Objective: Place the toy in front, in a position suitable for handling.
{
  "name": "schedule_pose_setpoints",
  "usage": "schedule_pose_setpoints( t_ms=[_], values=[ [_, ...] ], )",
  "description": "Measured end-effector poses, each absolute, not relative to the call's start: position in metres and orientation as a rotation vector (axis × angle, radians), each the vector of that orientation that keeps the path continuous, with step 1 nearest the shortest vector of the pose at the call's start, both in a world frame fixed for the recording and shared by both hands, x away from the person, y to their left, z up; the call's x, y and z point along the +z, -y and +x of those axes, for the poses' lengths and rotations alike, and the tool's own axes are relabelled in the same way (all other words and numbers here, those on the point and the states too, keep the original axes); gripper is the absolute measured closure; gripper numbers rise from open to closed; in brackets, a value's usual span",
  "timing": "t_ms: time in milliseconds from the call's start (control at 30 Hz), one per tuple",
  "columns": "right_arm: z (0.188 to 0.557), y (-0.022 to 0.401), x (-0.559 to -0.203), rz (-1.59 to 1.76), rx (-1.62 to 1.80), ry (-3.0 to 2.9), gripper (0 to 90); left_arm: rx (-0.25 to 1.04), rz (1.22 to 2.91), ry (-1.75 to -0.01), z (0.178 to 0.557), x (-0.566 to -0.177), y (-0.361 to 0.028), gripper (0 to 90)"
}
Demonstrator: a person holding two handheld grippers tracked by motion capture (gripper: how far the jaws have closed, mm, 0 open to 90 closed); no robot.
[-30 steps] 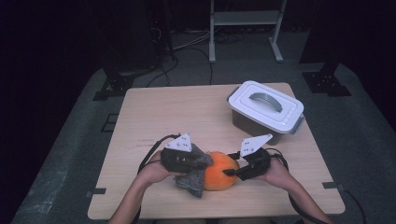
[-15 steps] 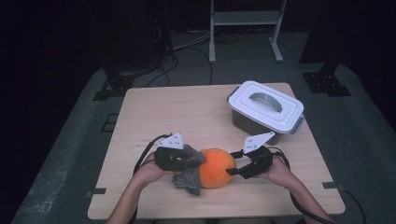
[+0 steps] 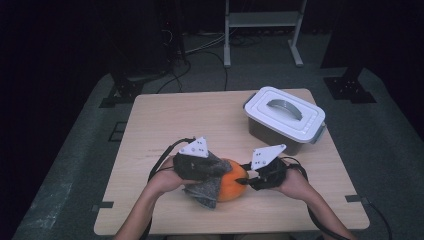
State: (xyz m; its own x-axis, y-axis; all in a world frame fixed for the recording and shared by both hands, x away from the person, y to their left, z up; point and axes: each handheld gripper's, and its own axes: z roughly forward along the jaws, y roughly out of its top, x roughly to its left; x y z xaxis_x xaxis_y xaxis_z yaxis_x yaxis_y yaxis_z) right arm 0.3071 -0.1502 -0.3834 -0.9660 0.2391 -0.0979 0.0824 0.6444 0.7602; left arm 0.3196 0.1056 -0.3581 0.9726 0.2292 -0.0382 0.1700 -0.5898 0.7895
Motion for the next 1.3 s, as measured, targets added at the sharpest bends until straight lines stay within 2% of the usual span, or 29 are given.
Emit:
schedule_pose_setpoints(
  t_ms=[167,267,367,400,533,633,867,1300],
  values=[
    [0.314,0.154,-0.394,0.325,1.285,-2.707,39.4,0.041,2.203,-0.323,0.323,-0.377,-0.117,73.3],
    [0.318,0.155,-0.394,0.351,1.277,-2.733,32.7,0.041,2.196,-0.337,0.321,-0.379,-0.125,73.3],
    [0.322,0.152,-0.4,0.381,1.275,-2.759,30.8,0.043,2.202,-0.338,0.319,-0.379,-0.131,73.3],
    [0.323,0.15,-0.403,0.41,1.297,-2.765,32.2,0.048,2.204,-0.342,0.319,-0.379,-0.132,73.3],
    [0.318,0.145,-0.404,0.369,1.334,-2.696,51.9,0.077,2.202,-0.329,0.317,-0.375,-0.131,73.3],
    [0.308,0.138,-0.398,0.303,1.305,-2.656,58.3,0.093,2.163,-0.287,0.314,-0.361,-0.126,73.3],
    [0.301,0.129,-0.393,0.235,1.287,-2.641,62.4,0.106,2.201,-0.232,0.311,-0.351,-0.107,73.3],
    [0.302,0.135,-0.399,0.247,1.32,-2.677,61.7,0.082,2.179,-0.343,0.317,-0.371,-0.143,73.2]
  ],
)
